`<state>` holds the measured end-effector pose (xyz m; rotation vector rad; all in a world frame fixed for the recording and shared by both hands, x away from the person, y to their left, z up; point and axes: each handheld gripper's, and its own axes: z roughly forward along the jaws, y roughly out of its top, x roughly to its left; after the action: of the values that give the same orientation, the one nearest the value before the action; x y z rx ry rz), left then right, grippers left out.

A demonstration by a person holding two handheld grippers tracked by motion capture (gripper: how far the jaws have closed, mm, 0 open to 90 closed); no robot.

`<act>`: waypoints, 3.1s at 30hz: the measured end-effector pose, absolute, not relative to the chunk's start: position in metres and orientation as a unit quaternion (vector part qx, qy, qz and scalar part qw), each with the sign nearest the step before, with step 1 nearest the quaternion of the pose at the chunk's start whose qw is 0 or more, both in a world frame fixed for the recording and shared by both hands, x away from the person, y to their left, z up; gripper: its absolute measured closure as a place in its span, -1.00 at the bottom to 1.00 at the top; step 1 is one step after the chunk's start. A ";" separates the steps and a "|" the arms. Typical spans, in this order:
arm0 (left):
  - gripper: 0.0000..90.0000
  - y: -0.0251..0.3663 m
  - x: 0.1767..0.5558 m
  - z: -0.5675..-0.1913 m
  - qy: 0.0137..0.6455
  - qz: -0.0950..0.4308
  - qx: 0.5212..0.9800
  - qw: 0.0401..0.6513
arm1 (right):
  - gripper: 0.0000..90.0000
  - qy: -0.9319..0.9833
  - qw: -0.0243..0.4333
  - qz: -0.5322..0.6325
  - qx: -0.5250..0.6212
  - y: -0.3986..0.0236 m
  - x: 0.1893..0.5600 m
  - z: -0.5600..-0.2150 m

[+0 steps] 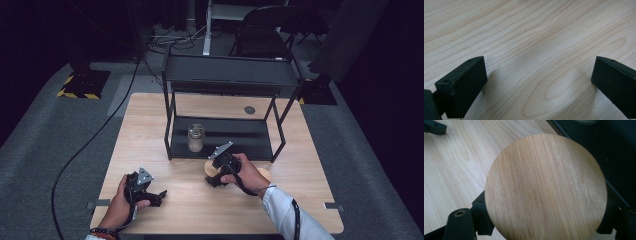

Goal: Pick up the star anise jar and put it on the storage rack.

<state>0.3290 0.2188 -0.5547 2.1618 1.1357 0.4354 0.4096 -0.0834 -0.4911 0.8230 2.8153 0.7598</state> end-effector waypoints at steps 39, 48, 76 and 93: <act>-1.00 0.219 0.329 -0.555 0.433 0.166 0.824 0.325 | -0.44 0.931 0.079 0.252 0.251 -0.085 0.408 -0.474; -1.00 0.219 0.329 -0.555 0.433 0.166 0.824 0.325 | -0.44 0.930 0.086 0.260 0.247 -0.090 0.413 -0.461; -1.00 0.219 0.329 -0.555 0.432 0.166 0.825 0.325 | -0.44 0.922 0.109 0.258 0.269 -0.102 0.440 -0.441; -1.00 0.219 0.329 -0.555 0.432 0.166 0.825 0.325 | -0.44 0.915 0.133 0.250 0.286 -0.105 0.461 -0.437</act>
<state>0.3292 0.2190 -0.5547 2.1629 1.1326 0.4340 0.4615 -0.1052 -0.4366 0.8301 2.6557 0.7262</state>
